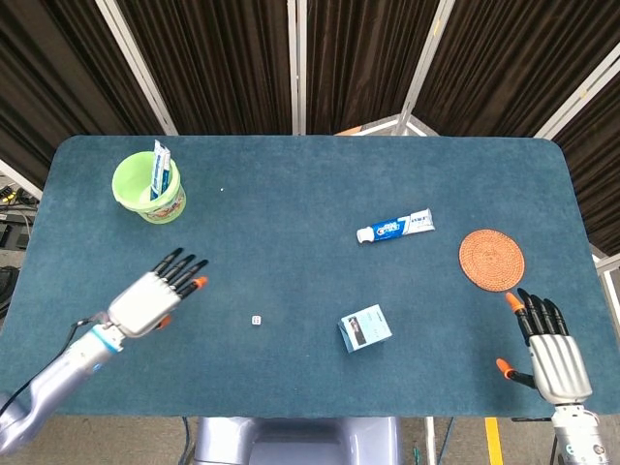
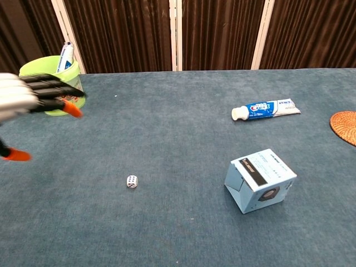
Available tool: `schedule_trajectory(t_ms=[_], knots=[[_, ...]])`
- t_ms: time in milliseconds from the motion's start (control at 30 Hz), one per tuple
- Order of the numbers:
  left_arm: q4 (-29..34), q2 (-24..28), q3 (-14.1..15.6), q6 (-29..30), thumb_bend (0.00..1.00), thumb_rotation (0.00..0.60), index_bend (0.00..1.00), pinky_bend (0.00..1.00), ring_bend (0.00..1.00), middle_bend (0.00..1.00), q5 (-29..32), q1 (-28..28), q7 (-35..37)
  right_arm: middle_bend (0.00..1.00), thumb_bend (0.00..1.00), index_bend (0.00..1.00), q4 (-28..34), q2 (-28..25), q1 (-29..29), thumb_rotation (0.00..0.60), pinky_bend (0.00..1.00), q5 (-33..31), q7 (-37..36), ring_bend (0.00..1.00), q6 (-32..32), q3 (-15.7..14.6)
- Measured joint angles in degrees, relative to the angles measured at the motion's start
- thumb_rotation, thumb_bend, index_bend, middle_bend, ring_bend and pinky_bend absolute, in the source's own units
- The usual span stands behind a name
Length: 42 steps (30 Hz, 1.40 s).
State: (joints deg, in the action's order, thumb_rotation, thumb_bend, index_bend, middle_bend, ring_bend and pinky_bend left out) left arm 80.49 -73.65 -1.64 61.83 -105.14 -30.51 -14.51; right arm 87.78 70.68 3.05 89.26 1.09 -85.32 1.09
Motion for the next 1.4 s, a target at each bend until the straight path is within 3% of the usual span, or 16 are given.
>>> schedule_trajectory(t_ms=[167,433,633,1400], knots=[[-2.8,-4.3,-0.2,-4.7,0.14,0.600,0.32,0.00,0.00,0.00,-1.8,-5.7,-1.9,0.00,0.07,0.00,0.2,-0.7,0.0,0.600,0.00,-0.8,-1.3,0.00,0.1,0.5],[-4.4,-9.3,0.2,-10.2,0.17,0.600,0.38,0.00,0.00,0.00,-2.2,-11.4,-5.1,0.00,0.07,0.00,0.5,-1.8,-0.1,0.600,0.00,-1.7,-2.8,0.00,0.0,1.0],[-4.3,-11.0,0.6,-11.7,0.25,0.600,0.39,0.00,0.00,0.00,-0.8,-13.1,-7.0,0.00,0.07,0.00,1.0,-2.2,-0.2,0.600,0.00,-1.3,-3.3,0.00,-0.6,1.0],[-6.0,-16.0,1.6,-15.3,0.24,0.600,0.43,0.00,0.00,0.00,4.5,-16.8,-11.3,0.00,0.07,0.00,1.7,-2.6,-0.5,0.600,0.00,-0.5,-3.4,0.00,-1.2,0.8]])
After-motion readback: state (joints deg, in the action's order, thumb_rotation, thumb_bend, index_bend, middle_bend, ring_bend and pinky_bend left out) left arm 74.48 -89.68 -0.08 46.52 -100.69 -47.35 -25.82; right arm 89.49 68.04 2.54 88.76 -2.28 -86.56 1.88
